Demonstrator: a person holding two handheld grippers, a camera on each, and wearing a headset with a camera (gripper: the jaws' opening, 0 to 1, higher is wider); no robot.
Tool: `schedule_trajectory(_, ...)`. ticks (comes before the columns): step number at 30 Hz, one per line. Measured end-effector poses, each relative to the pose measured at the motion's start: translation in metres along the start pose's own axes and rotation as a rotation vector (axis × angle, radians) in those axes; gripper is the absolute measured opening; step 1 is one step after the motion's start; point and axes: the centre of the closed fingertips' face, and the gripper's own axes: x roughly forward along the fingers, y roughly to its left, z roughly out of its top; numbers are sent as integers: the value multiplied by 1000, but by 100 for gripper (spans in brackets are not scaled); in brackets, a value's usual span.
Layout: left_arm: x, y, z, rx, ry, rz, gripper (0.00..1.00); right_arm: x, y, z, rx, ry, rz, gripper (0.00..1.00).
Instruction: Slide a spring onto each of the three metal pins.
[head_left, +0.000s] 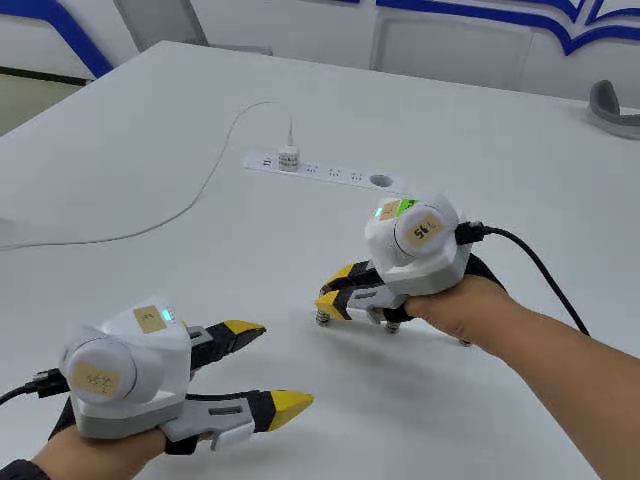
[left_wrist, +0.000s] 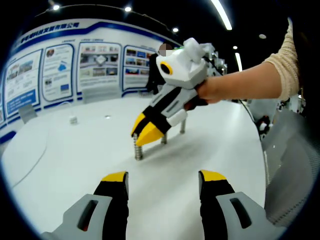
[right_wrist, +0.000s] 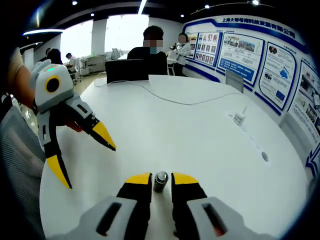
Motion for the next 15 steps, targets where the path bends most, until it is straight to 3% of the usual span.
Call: schedule_trajectory(15,3,-1,4,10,0,-4,59,-15,0,-1,22,-25,-26,22)
